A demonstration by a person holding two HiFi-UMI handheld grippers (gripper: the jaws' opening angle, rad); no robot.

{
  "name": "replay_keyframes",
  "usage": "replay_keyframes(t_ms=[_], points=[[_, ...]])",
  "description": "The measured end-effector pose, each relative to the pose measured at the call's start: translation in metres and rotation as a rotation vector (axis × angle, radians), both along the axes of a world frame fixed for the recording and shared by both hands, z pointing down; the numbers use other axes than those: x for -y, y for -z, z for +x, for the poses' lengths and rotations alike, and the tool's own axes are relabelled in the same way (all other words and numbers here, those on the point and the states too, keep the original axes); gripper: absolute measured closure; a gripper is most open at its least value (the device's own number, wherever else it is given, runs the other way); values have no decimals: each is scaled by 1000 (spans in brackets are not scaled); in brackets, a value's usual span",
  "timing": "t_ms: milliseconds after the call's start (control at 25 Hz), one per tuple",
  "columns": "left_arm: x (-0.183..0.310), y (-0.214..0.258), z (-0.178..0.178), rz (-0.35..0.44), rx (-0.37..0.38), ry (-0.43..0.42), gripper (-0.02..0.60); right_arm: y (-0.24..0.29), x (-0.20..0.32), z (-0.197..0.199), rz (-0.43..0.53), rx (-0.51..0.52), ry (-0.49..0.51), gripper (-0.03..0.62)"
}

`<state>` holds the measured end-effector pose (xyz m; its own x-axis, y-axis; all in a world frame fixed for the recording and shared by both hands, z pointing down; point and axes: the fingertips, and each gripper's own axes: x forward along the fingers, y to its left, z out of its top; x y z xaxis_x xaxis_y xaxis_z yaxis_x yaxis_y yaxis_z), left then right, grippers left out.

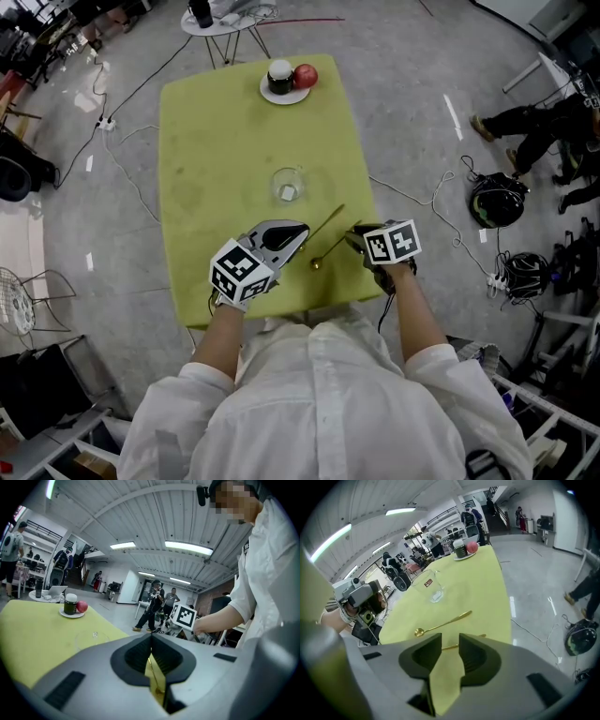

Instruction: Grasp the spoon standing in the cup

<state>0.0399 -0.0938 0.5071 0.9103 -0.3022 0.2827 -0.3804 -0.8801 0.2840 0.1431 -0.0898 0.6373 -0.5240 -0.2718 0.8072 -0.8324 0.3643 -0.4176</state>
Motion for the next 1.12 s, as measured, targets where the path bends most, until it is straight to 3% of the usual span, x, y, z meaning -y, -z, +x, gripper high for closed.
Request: replay_keyframes(t_ms=[640, 1120], points=[[-2, 6, -13, 17, -6, 12, 577, 82, 12, -39, 337, 175, 12, 570], [-11, 28, -22, 60, -41, 20, 577, 155, -8, -51, 611, 287, 74, 588]])
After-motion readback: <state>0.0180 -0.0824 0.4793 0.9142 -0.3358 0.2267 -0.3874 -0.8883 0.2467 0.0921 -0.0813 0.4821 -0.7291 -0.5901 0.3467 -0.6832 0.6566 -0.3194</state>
